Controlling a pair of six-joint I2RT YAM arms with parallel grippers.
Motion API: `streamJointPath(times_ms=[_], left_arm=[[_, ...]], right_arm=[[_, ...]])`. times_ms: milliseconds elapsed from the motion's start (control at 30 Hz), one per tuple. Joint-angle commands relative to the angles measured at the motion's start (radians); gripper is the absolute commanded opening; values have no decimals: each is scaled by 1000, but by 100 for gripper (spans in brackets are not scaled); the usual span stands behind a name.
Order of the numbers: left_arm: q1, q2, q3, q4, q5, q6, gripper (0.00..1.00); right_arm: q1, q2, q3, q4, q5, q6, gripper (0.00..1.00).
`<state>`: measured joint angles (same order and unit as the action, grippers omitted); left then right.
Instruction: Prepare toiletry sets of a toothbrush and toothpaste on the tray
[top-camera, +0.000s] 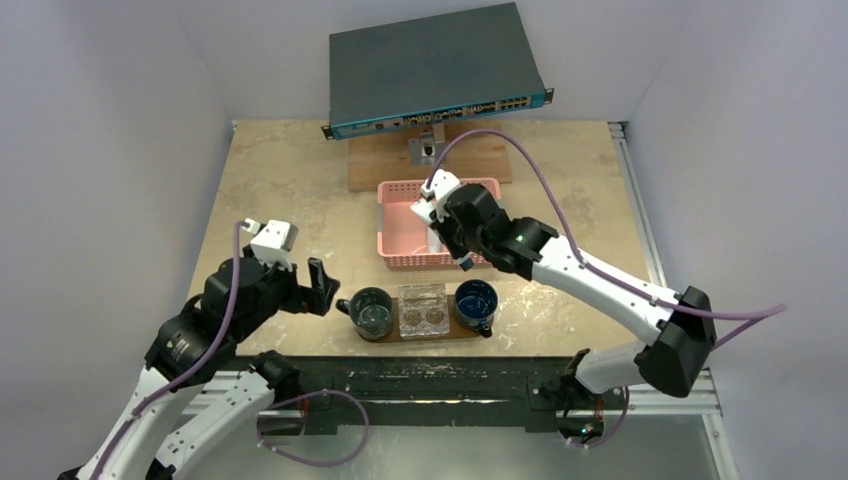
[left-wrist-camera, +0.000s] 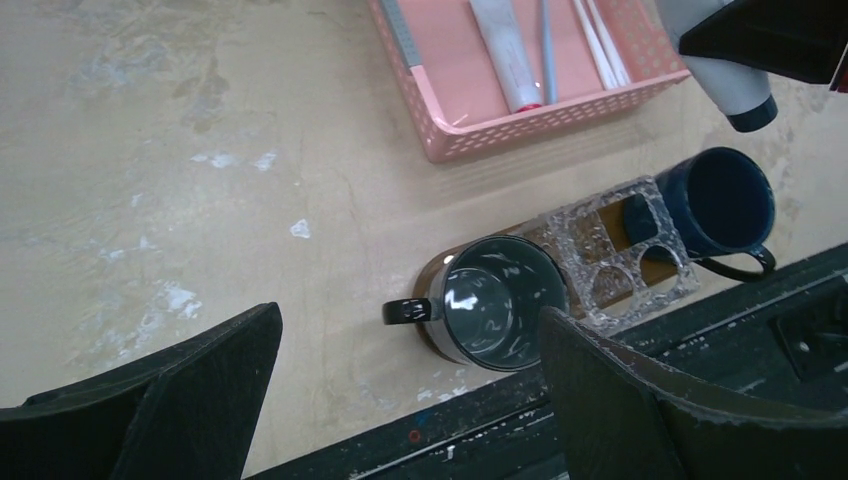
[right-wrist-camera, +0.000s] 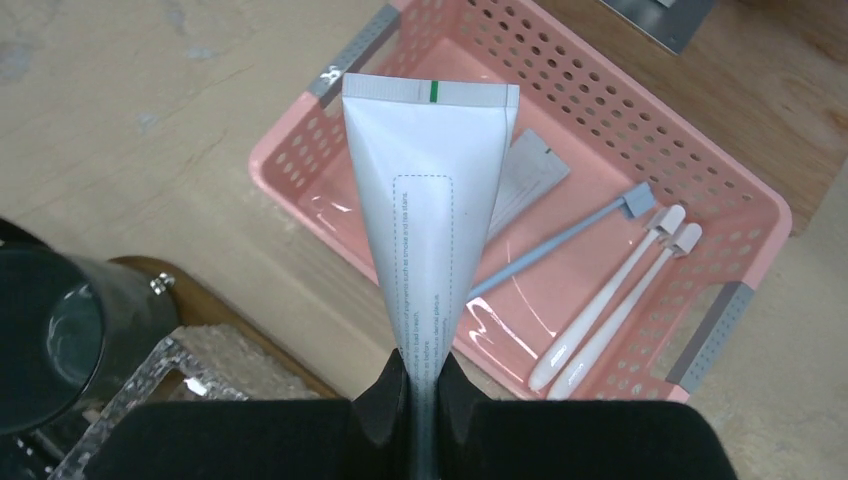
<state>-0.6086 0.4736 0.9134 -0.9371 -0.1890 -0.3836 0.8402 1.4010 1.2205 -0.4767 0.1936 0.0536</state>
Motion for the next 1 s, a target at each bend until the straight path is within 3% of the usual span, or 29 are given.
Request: streamJointPath(times_ms=[0, 633, 967], left_arm=[[6, 52, 83, 33, 152, -41, 100], [6, 144, 202, 61, 521, -237, 100], [6, 196, 203, 62, 649, -281, 96]], right_arm=[[78, -108, -50, 75, -55, -132, 4], [414, -299, -157, 234, -53, -367, 0], [530, -263, -123, 275, -19, -471, 0]])
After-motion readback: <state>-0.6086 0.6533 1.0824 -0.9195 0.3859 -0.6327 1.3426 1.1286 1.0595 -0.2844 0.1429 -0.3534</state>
